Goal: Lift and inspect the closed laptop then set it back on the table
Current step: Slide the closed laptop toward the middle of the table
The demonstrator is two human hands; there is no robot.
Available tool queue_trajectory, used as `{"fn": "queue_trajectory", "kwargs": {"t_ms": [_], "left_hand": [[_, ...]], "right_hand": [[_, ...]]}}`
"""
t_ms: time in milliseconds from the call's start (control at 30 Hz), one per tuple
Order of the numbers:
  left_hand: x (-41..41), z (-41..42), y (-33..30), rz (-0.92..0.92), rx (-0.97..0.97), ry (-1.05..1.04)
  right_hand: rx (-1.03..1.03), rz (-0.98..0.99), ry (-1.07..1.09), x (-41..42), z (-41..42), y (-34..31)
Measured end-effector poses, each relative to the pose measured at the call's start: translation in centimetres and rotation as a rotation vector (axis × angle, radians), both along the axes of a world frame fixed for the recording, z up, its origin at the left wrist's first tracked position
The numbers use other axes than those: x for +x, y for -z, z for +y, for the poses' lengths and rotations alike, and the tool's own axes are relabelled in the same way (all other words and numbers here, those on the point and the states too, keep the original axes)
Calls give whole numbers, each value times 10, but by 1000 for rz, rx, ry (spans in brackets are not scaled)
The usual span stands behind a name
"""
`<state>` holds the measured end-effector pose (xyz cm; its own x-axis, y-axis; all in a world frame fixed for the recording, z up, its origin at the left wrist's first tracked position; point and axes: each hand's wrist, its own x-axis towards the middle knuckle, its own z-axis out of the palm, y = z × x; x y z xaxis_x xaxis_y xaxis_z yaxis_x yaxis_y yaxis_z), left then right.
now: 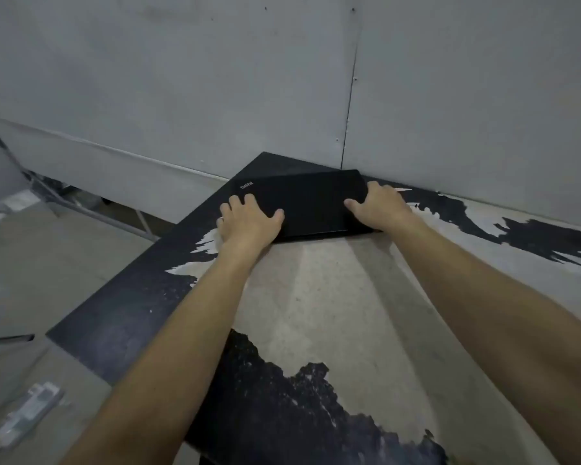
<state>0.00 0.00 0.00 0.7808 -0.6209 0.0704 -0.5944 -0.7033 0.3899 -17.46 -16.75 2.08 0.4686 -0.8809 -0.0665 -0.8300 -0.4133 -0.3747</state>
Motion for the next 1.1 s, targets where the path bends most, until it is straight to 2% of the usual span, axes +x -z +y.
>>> {"fn": "queue_trajectory", "kwargs": {"t_ms": [200,433,600,800,1100], "left_hand": [[15,-11,-1,97,72,-96],[24,-20,-7,255,119,-222],[35,-26,-11,295,166,-218],[52,-17,-13,388,92,-121],[31,-4,-15,519,-96,-110]], "right_hand": [[44,57,42,15,-15,4],[129,32,94,18,-26,6],[131,32,114,19,-23,10],[283,-180,166,11,-25,6],[519,-506,176,-29,-21,4]]}}
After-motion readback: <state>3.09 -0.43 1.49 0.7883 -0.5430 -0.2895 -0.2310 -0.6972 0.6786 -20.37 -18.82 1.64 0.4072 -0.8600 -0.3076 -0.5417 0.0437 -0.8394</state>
